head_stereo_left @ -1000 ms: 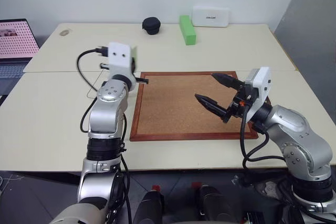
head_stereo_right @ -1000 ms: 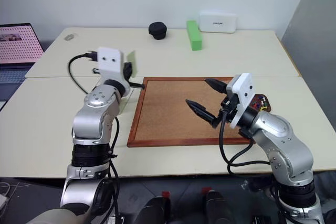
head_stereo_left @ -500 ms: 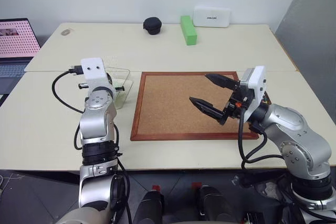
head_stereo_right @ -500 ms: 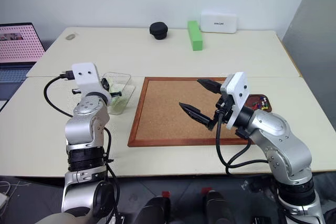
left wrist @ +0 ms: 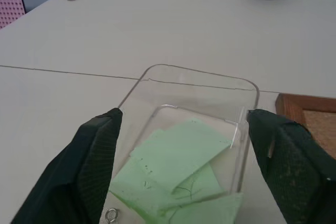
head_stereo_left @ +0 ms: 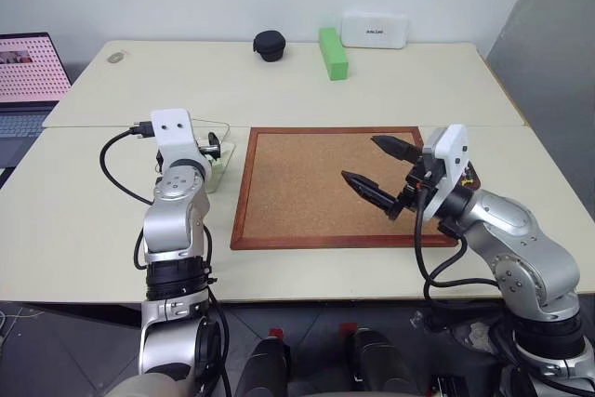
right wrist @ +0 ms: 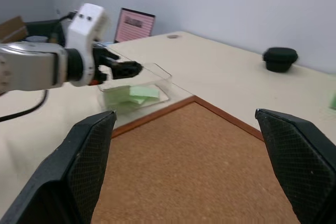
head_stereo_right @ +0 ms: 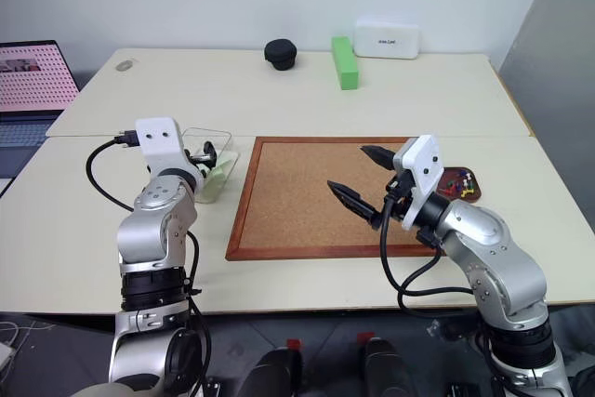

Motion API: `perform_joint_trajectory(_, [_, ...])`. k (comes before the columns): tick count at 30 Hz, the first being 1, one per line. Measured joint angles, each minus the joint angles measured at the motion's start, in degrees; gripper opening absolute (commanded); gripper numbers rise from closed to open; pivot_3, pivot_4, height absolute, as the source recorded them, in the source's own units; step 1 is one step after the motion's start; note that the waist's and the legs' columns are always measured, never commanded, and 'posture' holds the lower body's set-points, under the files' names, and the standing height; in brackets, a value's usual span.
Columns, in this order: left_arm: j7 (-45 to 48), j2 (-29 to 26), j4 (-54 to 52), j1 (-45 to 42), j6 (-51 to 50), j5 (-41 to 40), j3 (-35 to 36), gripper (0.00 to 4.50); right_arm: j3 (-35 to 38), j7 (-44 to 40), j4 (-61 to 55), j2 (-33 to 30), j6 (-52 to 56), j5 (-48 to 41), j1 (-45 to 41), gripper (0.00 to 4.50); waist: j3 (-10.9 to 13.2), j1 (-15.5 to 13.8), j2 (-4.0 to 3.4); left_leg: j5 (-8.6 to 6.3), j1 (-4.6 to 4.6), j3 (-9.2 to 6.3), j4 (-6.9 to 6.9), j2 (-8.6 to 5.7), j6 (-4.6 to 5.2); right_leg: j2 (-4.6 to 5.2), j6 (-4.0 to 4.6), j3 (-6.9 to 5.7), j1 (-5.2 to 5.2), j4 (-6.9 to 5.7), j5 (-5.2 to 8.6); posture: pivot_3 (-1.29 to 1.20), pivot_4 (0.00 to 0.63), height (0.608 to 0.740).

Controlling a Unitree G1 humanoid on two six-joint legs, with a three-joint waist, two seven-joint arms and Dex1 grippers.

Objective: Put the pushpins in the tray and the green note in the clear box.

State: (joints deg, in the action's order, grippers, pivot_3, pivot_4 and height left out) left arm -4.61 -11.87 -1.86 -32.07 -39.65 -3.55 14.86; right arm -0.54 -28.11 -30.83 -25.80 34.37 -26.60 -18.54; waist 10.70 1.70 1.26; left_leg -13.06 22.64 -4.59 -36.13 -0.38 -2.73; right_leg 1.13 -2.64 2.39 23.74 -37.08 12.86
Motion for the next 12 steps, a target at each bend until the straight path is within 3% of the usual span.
perform_joint_trajectory(5, [8.61, 0.98, -8.91, 5.04, -0.46, -4.67, -5.9, 4.45, -0.85, 13.12, 2.59, 4.31, 2.15, 10.06, 2.85, 4.5, -0.02, -0.06, 0.02, 0.0, 0.0, 0.04, 0.01, -0.02, -0.01, 0.04, 0.02, 0.06, 0.01, 0.01, 0.0, 0.0, 0.15, 0.74])
perform_joint_trajectory(12, [11.47, 2.42, -11.88, 12.61, 1.35, -4.78, -12.34, 4.45, -2.08, 21.07, 3.49, 10.0, 3.57, 15.87, 4.85, 4.5, -0.02, 0.18, 0.02, 0.0, -0.08, 0.05, 0.02, 0.05, -0.01, -0.04, 0.01, 0.07, 0.01, -0.06, 0.0, 0.0, 0.15, 0.74])
